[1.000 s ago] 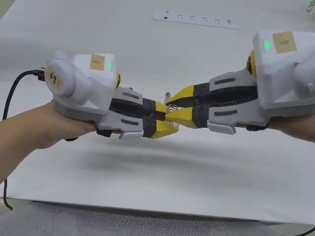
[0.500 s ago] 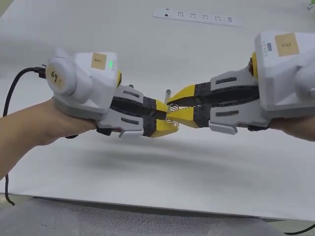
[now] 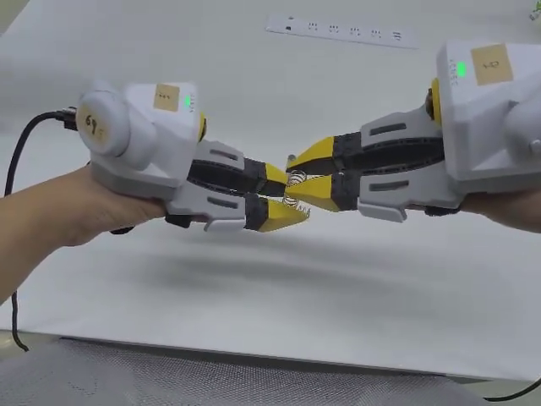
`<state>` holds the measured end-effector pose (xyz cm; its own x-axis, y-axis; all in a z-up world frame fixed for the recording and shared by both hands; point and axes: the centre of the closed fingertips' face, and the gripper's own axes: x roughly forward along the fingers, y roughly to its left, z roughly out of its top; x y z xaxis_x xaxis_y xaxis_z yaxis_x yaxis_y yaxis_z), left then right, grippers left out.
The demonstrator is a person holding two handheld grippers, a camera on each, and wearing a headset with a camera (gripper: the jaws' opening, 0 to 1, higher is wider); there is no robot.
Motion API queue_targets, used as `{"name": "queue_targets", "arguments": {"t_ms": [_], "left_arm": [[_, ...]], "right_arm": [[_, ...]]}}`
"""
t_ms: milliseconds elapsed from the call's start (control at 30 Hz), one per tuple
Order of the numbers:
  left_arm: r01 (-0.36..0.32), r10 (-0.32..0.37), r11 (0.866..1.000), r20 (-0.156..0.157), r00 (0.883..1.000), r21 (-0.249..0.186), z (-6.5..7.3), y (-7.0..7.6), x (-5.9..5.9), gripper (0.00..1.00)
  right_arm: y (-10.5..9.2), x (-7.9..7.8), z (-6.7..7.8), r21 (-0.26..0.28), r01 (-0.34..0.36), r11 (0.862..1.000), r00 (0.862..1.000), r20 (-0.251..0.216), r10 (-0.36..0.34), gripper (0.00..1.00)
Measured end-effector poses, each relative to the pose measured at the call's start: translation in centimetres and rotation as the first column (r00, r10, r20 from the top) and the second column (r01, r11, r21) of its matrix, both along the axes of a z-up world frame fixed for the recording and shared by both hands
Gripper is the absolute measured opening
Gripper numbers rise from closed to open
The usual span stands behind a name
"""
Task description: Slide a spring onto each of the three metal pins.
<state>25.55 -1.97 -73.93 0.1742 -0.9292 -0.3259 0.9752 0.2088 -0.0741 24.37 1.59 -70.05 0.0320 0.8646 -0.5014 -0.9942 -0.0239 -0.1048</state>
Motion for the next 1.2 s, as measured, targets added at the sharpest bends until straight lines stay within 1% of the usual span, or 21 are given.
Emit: {"name": "queue_targets", "arguments": {"t_ms": [67,167,233,267,400,733,867,900,967,1100,1167,1200], "left_arm": [[-0.003,0.003,1.000,-0.002,1.000,0.001,0.0,0.1,0.0,0.09],[-0.014,0.014,1.000,0.003,1.000,0.005,0.0,0.3,0.2,0.12],[-0.024,0.024,1.000,0.008,1.000,0.007,0.1,0.6,0.4,0.14],[-0.029,0.029,1.000,0.005,1.000,0.008,0.1,0.7,0.5,0.16],[-0.046,0.046,0.999,0.010,0.999,0.015,0.2,1.3,0.7,0.19],[-0.115,0.115,0.993,0.017,0.993,0.012,0.4,3.1,1.5,0.32],[-0.152,0.152,0.988,0.012,0.988,0.015,0.1,4.0,1.6,0.37],[-0.161,0.161,0.987,0.014,0.987,0.015,0.0,4.4,1.6,0.38],[-0.178,0.178,0.984,0.011,0.984,0.016,-0.1,5.0,1.7,0.39],[-0.226,0.226,0.974,0.014,0.974,0.019,-0.2,6.5,2.1,0.42],[-0.256,0.255,0.967,0.019,0.967,0.014,0.0,7.3,2.4,0.45],[-0.264,0.263,0.965,0.016,0.965,0.011,0.0,7.6,2.4,0.46]], "right_arm": [[0.0,0.2,0.1,0.003,0.001,1.000,1.000,0.004,-0.001,0.07],[0.0,0.4,0.1,0.004,0.004,1.000,1.000,0.004,-0.004,0.07],[0.0,0.6,0.1,0.004,0.006,1.000,1.000,0.005,-0.006,0.07],[0.0,0.6,0.1,0.003,0.007,1.000,1.000,0.005,-0.007,0.07],[0.0,0.7,0.2,0.005,0.009,1.000,1.000,0.007,-0.009,0.07],[0.0,1.0,0.2,0.008,0.014,1.000,1.000,0.010,-0.014,0.07],[-0.1,1.1,0.2,0.009,0.020,1.000,1.000,0.017,-0.020,0.07],[-0.1,1.2,0.3,0.012,0.023,1.000,1.000,0.018,-0.023,0.07],[-0.1,1.2,0.3,0.011,0.024,1.000,1.000,0.018,-0.025,0.07],[-0.3,1.4,0.2,0.009,0.030,1.000,0.999,0.019,-0.030,0.07],[-0.3,1.4,0.1,0.008,0.032,0.999,0.999,0.017,-0.032,0.07],[-0.3,1.4,0.1,0.008,0.032,0.999,0.999,0.017,-0.033,0.07]]}}
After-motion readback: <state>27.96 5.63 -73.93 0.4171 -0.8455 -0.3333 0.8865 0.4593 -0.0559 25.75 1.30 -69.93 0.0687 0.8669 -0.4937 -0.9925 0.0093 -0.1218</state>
